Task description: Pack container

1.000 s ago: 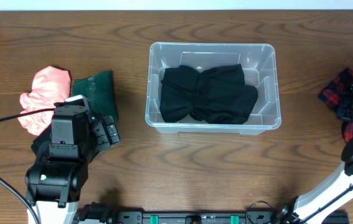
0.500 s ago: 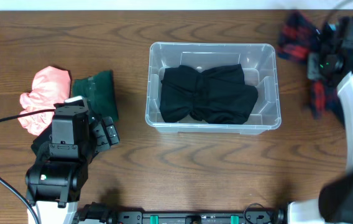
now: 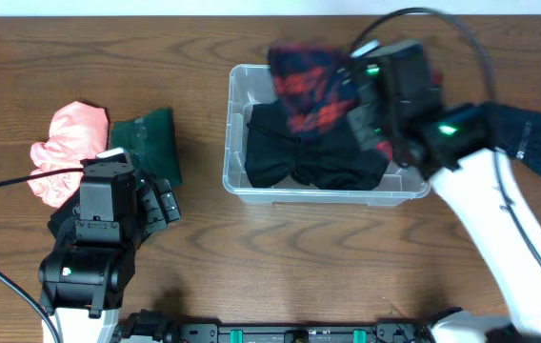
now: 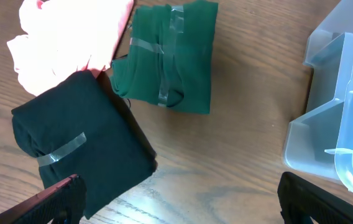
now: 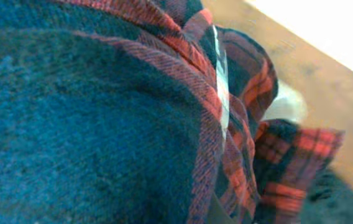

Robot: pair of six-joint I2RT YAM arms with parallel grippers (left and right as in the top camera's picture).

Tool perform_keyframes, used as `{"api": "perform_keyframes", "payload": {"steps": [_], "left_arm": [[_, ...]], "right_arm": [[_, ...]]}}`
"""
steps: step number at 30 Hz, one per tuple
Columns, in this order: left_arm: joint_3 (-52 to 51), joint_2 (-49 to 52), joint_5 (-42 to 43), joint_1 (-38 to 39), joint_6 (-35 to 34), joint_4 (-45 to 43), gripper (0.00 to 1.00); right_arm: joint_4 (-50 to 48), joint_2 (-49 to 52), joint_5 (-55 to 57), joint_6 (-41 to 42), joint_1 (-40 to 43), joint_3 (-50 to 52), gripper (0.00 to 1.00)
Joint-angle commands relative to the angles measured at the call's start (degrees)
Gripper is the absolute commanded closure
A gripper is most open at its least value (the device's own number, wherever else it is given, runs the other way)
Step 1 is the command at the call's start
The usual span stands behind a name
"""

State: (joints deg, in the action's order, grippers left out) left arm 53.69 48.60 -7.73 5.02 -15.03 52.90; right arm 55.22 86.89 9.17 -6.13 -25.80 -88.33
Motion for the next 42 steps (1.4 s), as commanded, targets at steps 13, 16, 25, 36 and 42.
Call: {"api": "perform_keyframes", "payload": {"steps": [13,16,25,36,42], "left_arm": [[0.96,0.0,-0.87,-0.24,-0.28,0.24,0.02],[0.96,0.0,-0.87,-0.24,-0.28,0.2,0.02],[0.96,0.0,-0.87,-0.24,-0.28,0.2,0.02],[0.96,0.0,-0.87,-0.24,-0.28,0.24,0.02],[0.96,0.0,-0.87,-0.24,-0.28,0.22,0.02]], "right_arm": [[0.81,15.43,2.1,4.0,-1.9,-0.83,0.01],[0.39,10.69,7.63,4.44,-1.29,-2.95,0.01],[-5.09,-1.07,-0.66,5.88,14.69,-3.89,0.01],[-1.38,6.36,-29.09,1.36,10.93,-3.17,0.92],[-1.51,15.67,-28.57,1.38,2.38,-0.35,0.92]]}}
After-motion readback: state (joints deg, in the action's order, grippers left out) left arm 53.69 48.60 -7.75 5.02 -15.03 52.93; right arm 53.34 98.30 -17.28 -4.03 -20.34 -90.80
